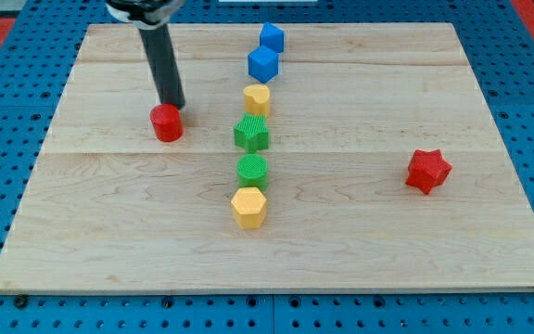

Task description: Move red circle to the yellow hexagon

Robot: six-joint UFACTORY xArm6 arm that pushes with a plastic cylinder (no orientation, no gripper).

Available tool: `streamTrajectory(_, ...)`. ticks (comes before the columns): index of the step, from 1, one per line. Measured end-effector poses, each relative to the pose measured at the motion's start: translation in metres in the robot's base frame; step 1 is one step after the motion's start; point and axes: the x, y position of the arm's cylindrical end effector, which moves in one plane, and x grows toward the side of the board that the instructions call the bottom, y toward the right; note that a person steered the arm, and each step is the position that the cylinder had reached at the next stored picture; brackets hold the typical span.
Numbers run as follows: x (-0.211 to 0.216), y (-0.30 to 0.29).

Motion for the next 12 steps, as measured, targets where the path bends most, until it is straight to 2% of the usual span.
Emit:
streamTrajectory(1, 0.059, 0.023)
streamTrajectory(2, 0.071, -0.026)
streamTrajectory(3, 0.042, -0.022)
streamTrajectory(4, 0.053, -0.076)
streamTrajectory(6, 0.136, -0.066)
streamTrajectory(7, 0.132, -0.106)
streamTrajectory(8, 0.173, -0.087)
streamTrajectory(9, 0.175, -0.051)
streamTrajectory(10, 0.162, -0.079)
streamTrajectory(12, 0.158, -0.021)
